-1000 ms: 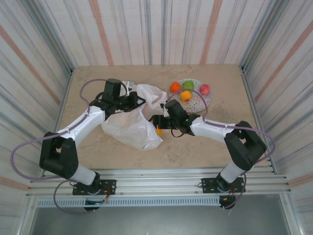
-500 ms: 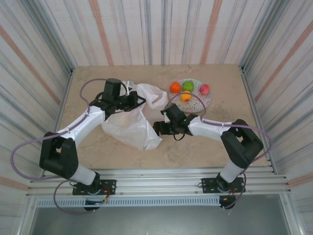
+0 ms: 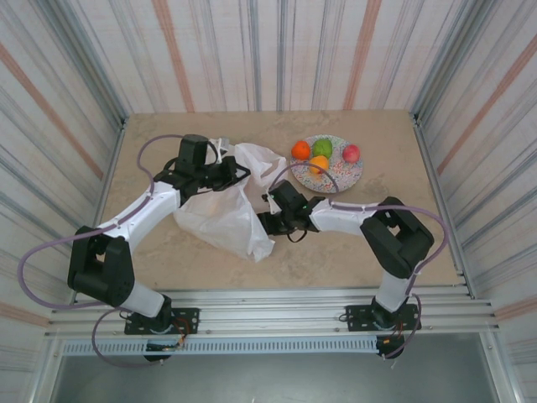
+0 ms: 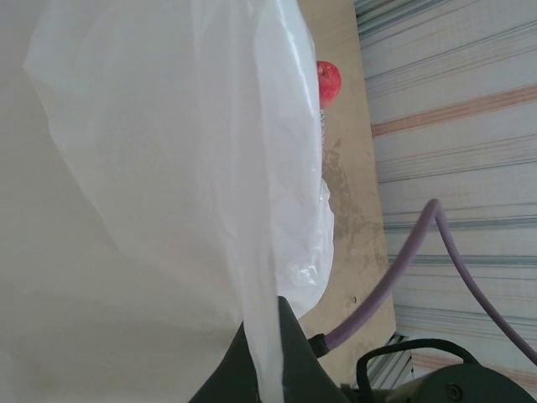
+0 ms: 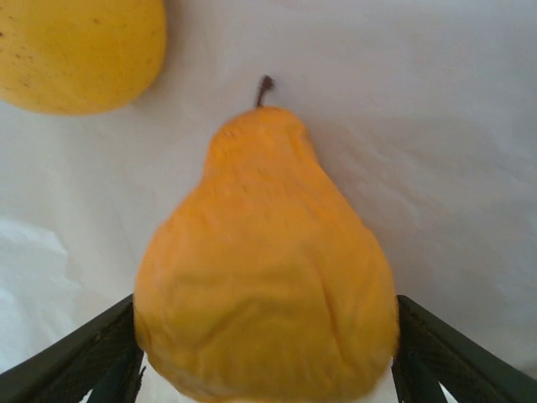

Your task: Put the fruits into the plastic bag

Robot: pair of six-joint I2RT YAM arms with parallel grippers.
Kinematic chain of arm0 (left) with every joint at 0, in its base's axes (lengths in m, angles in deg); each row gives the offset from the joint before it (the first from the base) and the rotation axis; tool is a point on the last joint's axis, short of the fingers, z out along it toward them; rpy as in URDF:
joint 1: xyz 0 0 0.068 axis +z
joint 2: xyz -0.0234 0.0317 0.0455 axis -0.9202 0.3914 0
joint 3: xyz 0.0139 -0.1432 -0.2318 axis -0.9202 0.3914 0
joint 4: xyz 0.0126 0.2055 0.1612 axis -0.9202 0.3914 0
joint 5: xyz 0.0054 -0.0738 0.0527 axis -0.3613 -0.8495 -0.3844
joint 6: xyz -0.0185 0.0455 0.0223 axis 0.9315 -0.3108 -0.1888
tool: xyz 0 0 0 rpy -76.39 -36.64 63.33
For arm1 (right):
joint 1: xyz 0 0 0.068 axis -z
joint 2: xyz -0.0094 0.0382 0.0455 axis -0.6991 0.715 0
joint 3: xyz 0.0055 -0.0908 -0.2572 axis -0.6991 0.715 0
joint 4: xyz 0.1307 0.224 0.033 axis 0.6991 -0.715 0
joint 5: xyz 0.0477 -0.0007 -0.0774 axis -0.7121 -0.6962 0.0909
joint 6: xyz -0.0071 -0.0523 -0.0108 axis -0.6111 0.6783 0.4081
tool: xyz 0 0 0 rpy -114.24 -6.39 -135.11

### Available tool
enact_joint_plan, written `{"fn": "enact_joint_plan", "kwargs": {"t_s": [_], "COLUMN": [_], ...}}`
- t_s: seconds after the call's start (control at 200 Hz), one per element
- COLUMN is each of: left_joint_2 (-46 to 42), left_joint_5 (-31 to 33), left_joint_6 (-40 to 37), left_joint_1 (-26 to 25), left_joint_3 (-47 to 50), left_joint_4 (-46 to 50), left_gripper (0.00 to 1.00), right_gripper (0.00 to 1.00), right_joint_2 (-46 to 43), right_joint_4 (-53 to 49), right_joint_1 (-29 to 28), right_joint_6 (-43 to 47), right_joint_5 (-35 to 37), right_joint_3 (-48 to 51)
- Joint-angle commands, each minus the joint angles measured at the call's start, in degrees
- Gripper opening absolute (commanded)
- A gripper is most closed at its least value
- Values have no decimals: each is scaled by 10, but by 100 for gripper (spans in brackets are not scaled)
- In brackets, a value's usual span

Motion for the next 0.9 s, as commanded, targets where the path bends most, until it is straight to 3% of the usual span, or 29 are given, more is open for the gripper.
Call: {"fn": "enact_joint_plan", "kwargs": {"t_s": [0.0, 0.286, 0.611, 0.762, 0.897], "left_joint_2": [-7, -9, -6, -9, -9], "left_joint_5": [-13, -13, -12, -9, -9], "left_joint_6": [-6, -5, -1, -7, -5], "left_joint_1": [6, 6, 6, 7, 8], "left_joint_3": [2, 0, -2, -5, -4], "left_joint_4": [0, 2, -2, 2, 0], "left_gripper": [0, 0, 0, 0, 0], "right_gripper": [72, 67, 80, 90, 92], "right_joint_2": [24, 67, 121, 93, 53], "right_joint_4": [44, 99, 202, 199, 171], "right_joint_1": [-2, -9, -34, -26, -17], "right_joint_6": [-6, -33, -126, -121, -102], "right_joint_5": [-42, -64, -95, -80, -65], "right_joint_3": [-27, -74, -80, -53, -34]}}
